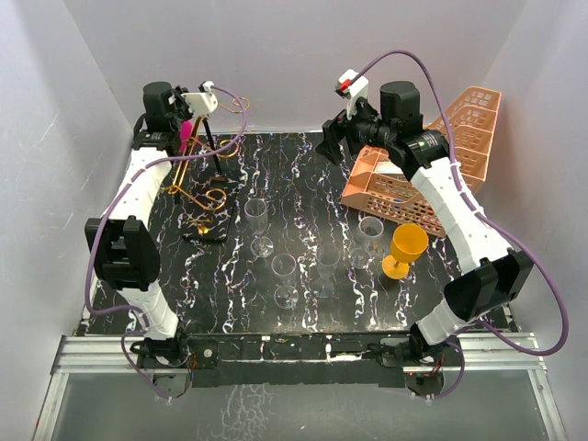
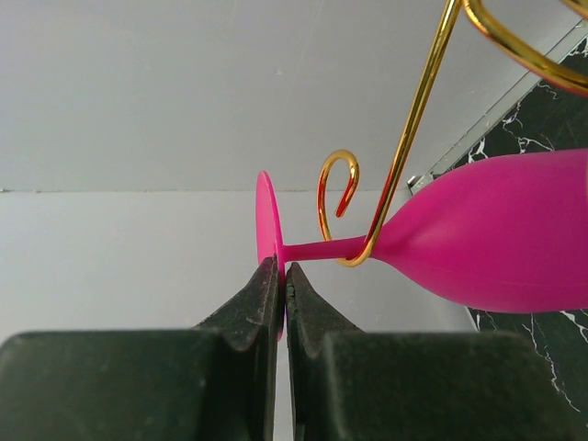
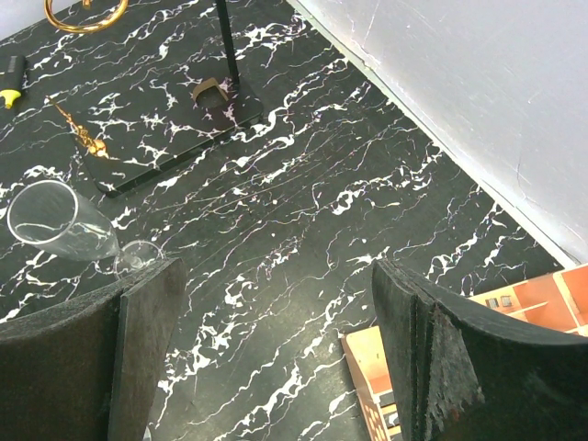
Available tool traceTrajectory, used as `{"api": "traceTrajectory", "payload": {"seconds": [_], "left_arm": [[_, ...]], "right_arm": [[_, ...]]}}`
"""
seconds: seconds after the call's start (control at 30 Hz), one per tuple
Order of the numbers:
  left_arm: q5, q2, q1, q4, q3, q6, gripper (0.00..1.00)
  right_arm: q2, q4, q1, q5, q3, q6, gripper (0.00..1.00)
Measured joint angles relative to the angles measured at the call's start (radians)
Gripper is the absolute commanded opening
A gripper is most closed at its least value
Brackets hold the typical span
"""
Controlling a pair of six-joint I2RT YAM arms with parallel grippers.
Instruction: Place the wine glass upside down on the wine glass rack
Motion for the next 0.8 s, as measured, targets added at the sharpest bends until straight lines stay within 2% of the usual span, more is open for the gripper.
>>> {"api": "traceTrajectory", "payload": {"seconds": [0.37, 0.8], "left_arm": [[-0.012, 0.024, 0.009, -0.001, 0.034, -0.005, 0.00], [-0.011, 0.101, 0.009, -0.036, 0.154, -0.053, 0.00]], "right_arm": [[0.000, 0.002, 0.000, -0.005, -0.002, 0.000, 0.90], [0.000, 0.009, -0.001, -0.006, -0.026, 0.000, 0.90]]}}
